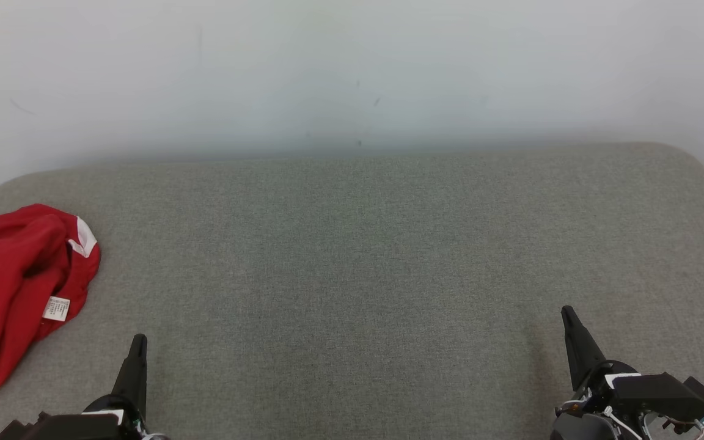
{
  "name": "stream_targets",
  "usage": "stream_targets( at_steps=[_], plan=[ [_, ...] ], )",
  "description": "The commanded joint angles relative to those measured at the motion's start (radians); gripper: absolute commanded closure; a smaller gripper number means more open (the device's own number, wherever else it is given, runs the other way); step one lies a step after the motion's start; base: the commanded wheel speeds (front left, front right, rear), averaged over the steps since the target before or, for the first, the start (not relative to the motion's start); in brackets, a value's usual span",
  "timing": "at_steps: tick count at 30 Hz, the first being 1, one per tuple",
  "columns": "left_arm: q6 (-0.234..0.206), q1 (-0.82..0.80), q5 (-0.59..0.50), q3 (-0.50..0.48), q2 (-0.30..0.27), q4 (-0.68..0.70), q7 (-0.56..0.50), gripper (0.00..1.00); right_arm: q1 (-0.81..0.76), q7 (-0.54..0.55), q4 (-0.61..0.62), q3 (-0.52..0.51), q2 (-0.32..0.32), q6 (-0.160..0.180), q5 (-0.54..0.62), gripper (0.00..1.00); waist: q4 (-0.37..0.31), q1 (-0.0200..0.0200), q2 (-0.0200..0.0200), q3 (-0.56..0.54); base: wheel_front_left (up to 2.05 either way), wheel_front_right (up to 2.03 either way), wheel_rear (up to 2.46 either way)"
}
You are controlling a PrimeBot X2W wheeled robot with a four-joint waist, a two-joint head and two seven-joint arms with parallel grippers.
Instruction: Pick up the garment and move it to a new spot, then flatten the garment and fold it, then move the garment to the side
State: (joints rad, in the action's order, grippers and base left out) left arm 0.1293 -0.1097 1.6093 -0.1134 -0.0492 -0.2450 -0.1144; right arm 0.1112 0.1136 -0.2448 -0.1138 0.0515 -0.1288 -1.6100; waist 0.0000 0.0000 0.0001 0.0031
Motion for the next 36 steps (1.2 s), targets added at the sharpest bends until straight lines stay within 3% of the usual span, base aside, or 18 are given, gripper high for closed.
stream_targets(
  at_steps=[1, 7, 8, 23, 36],
  plan=[
    [0.004, 0.007, 0.002, -0.001, -0.002, 0.002, 0.003, 1.00, -0.010, -0.001, 0.002, 0.001, -0.004, -0.006, -0.001, 1.00, 0.000, 0.0000, -0.0001, 0.000, 0.00, 0.00, 0.00],
    [0.004, 0.007, 0.002, -0.001, -0.002, 0.002, 0.003, 1.00, -0.010, -0.001, 0.002, 0.001, -0.004, -0.006, -0.001, 1.00, 0.000, 0.0000, -0.0001, 0.000, 0.00, 0.00, 0.00],
    [0.000, 0.000, 0.000, 0.000, 0.000, 0.000, 0.000, 0.00, 0.000, 0.000, 0.000, 0.000, 0.000, 0.000, 0.000, 0.00, 0.000, 0.0000, -0.0001, 0.000, 0.00, 0.00, 0.00],
    [-0.001, 0.025, -0.027, 0.044, 0.005, -0.026, 0.056, 0.00, -0.030, -0.056, -0.015, 0.032, -0.001, 0.003, 0.024, 0.00, 0.001, 0.0000, -0.0001, -0.002, 0.00, 0.00, 0.00],
    [-0.002, 0.019, -0.206, 0.056, 0.004, -0.036, 0.114, 0.00, -0.033, -0.113, -0.016, 0.029, -0.001, 0.002, 0.198, 0.00, 0.007, 0.0000, -0.0001, -0.003, 0.00, 0.00, 0.00]
  ],
)
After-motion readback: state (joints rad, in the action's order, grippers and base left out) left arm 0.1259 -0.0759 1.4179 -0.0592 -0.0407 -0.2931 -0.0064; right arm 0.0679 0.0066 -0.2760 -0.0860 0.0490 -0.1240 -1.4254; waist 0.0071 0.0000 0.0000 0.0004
